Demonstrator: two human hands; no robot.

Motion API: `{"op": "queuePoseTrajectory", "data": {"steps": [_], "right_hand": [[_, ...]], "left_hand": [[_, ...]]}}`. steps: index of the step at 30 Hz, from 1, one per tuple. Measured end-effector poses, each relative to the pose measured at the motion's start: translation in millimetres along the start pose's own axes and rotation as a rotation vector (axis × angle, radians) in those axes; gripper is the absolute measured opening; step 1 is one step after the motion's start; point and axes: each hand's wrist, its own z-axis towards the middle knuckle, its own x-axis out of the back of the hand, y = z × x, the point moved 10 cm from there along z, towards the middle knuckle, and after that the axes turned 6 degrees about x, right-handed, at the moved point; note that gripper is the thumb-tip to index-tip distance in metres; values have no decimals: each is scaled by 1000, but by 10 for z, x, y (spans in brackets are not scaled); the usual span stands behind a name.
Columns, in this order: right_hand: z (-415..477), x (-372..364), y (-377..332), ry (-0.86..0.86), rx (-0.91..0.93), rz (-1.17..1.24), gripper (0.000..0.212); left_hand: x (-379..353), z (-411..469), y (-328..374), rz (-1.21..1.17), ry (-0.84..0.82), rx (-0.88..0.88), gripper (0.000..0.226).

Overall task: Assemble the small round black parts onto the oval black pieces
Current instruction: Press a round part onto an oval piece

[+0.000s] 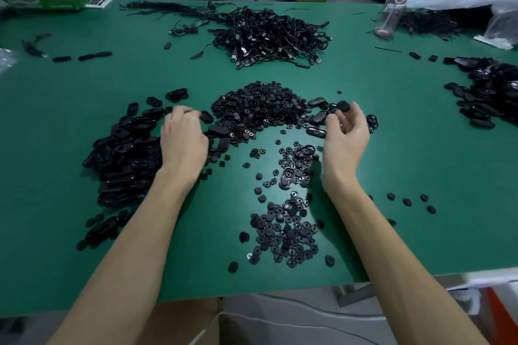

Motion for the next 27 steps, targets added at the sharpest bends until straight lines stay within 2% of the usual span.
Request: {"op": "queuePoseTrajectory", "data": {"steps": [1,3,7,9,13,15,17,19,21,23,27], "right_hand": [[-14,-38,1,-38,4,-11,63],[-66,-154,-23,-132,31,-44,70],[-146,-314,-175,-273,232,-335,48],[-206,-476,-183,-405,340,-510,39],[-344,-718,-14,-642,419,-831,49],[-378,-757,35,-673,455,-924,47],[-368,-753,23,-648,471,-920,38],[-351,-740,-9,-615,475,-887,27],[-341,-728,-26,-599,481,-886,21],[-341,-726,-43,-598,487,-883,18],[-364,-716,-65,-602,494,-859,13]], "left_hand": [[-35,4,-43,55,-33,14,52],[-66,0,-81,116,-58,31,49],[2,31,-110,157,17,34,31],[29,61,-137,133,49,47,31],[83,65,-81,-22,101,18,44],[117,25,39,-172,105,-45,44],[137,-22,167,-351,84,-75,39],[50,-63,265,-594,-48,-39,34],[-182,-171,405,-869,-318,22,33],[-384,-324,554,-1033,-550,63,30],[-574,-523,753,-1274,-794,113,25]]}}
